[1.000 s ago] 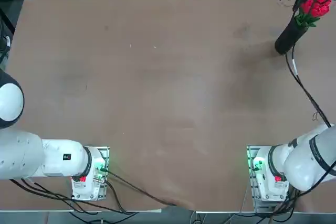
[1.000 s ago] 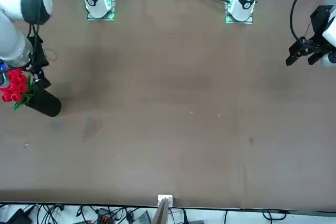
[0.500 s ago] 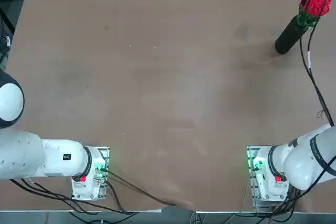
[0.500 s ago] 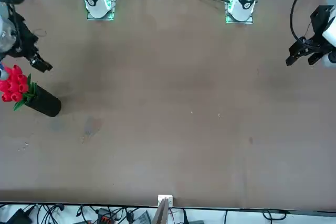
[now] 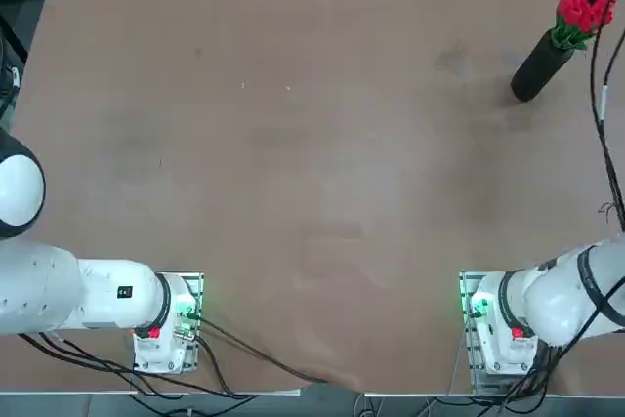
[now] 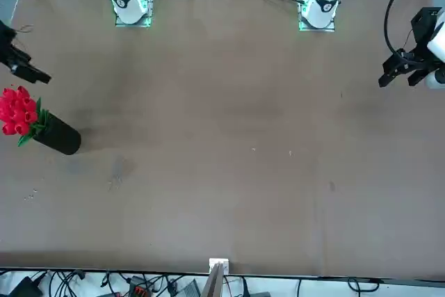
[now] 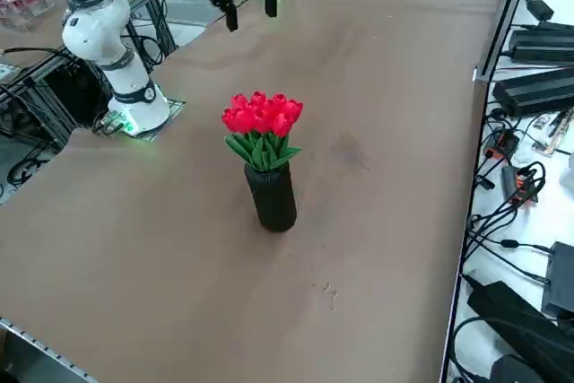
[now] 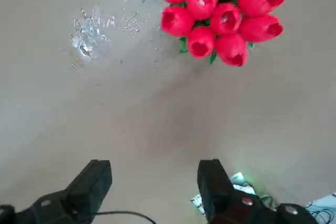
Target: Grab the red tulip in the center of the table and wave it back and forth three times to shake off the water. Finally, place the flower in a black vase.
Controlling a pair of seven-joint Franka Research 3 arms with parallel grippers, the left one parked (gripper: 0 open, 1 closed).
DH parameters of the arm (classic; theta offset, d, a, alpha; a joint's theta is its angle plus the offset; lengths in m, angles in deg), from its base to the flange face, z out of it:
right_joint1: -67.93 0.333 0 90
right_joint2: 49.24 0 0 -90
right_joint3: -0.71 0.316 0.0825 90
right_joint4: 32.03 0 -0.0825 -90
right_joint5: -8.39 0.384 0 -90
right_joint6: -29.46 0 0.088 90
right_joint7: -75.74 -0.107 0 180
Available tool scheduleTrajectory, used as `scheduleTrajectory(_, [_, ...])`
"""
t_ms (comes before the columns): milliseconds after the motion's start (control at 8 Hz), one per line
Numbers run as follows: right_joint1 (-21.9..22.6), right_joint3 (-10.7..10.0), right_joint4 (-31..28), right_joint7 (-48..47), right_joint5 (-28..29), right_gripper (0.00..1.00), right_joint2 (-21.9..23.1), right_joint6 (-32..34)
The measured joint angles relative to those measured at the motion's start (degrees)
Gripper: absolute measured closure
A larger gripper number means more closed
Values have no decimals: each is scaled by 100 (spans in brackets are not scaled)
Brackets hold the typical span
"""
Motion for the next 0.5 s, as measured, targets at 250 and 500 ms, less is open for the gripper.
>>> scheduleTrajectory(250, [-44,21,11,308,9,0,-91,-1])
scheduleTrajectory(500, [-39,59,305,432,9,0,-328,17])
